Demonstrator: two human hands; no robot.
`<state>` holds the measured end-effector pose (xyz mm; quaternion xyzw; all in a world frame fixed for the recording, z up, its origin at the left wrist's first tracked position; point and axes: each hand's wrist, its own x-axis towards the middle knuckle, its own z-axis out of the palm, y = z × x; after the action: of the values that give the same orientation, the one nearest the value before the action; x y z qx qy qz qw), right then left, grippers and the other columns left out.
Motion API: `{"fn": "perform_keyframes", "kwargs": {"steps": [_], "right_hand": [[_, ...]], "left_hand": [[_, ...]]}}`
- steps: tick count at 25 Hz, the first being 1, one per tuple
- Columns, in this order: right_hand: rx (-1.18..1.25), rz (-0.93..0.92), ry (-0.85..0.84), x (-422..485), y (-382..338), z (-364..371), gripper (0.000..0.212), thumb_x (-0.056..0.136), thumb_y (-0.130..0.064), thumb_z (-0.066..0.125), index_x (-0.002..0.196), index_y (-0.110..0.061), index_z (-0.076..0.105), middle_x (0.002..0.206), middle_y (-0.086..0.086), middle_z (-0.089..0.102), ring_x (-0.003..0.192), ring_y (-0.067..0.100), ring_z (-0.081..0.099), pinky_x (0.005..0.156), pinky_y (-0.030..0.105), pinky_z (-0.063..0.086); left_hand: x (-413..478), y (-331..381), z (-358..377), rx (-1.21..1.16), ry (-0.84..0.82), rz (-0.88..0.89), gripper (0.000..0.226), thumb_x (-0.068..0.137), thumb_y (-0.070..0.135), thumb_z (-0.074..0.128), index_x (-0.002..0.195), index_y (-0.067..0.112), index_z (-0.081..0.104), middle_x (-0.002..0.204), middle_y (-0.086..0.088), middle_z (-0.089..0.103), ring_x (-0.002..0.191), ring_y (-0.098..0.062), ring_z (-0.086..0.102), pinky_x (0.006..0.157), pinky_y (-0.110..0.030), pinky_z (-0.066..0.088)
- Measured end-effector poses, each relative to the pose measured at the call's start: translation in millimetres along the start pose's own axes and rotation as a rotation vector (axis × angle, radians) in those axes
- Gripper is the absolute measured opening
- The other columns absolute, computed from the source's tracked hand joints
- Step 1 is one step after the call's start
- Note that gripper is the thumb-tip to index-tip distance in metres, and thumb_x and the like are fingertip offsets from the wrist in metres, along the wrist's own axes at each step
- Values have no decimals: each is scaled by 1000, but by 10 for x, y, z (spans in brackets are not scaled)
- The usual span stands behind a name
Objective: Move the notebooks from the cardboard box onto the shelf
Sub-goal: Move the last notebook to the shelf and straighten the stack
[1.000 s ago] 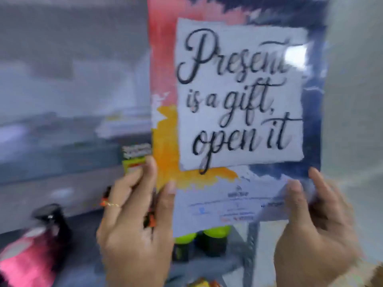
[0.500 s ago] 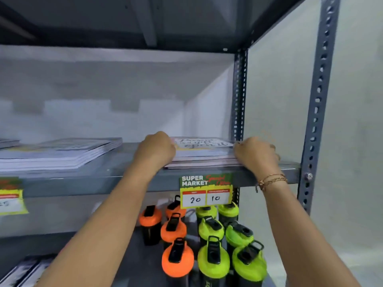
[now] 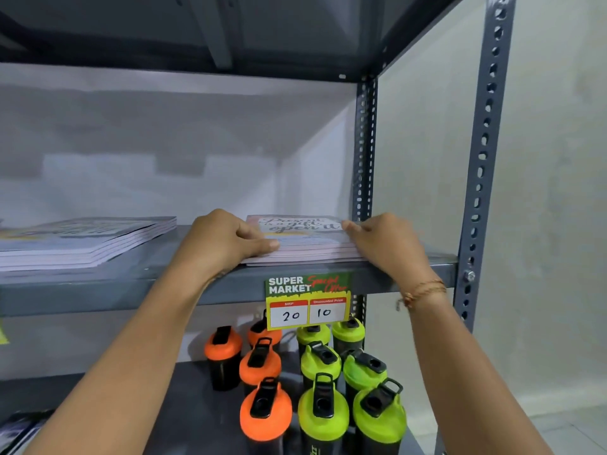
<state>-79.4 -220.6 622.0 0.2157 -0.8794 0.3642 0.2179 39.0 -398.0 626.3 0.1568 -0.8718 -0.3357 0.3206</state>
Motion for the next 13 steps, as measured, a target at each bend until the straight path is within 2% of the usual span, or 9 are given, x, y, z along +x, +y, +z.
{"fn": "perform_keyframes", "kwargs": {"steps": [1, 2, 5, 8, 10, 13], "right_hand": [[20, -19, -21, -34, 58, -63, 55, 92, -45, 52, 80, 7, 67, 71, 23, 61, 73, 31, 55, 60, 31, 35], [47, -34, -51, -70, 119, -125, 51, 90, -44, 55, 82, 4, 70, 70, 21, 61, 71, 27, 54, 59, 30, 35], [125, -73, -90, -143, 231, -246, 31, 84, -32, 68, 98, -4, 75, 102, 18, 73, 90, 21, 63, 75, 30, 48], [122, -72, -40, -152, 233, -259, 26, 85, -23, 69, 99, -1, 73, 111, 22, 70, 106, 30, 63, 92, 37, 48], [127, -73, -32, -158, 237, -254, 26, 85, -20, 69, 98, 2, 72, 111, 25, 69, 108, 33, 62, 95, 40, 48], [155, -63, -12, -176, 242, -260, 27, 84, -20, 71, 97, 3, 73, 111, 26, 69, 106, 33, 63, 94, 40, 49]], "left_hand": [[-30, -2, -2, 16, 32, 19, 22, 71, 31, 79, 86, 16, 79, 94, -3, 77, 94, -15, 67, 69, -23, 44], [-53, -4, -6, 37, 58, 35, 22, 73, 30, 78, 89, 14, 79, 96, -6, 77, 90, -18, 66, 65, -23, 41], [-100, 18, -1, 125, 98, 48, 28, 78, 27, 74, 102, 13, 75, 116, -4, 72, 93, -14, 59, 72, -19, 36], [-80, 34, 4, 162, 96, 62, 29, 81, 28, 72, 106, 14, 73, 122, -2, 69, 108, -15, 59, 76, -17, 33], [-71, 23, -1, 162, 78, 69, 28, 81, 26, 71, 107, 15, 73, 123, -1, 68, 100, -9, 58, 76, -16, 34], [-73, -2, -5, 167, 83, 87, 28, 82, 26, 71, 108, 15, 73, 120, -1, 70, 88, -4, 50, 62, -15, 36]]}}
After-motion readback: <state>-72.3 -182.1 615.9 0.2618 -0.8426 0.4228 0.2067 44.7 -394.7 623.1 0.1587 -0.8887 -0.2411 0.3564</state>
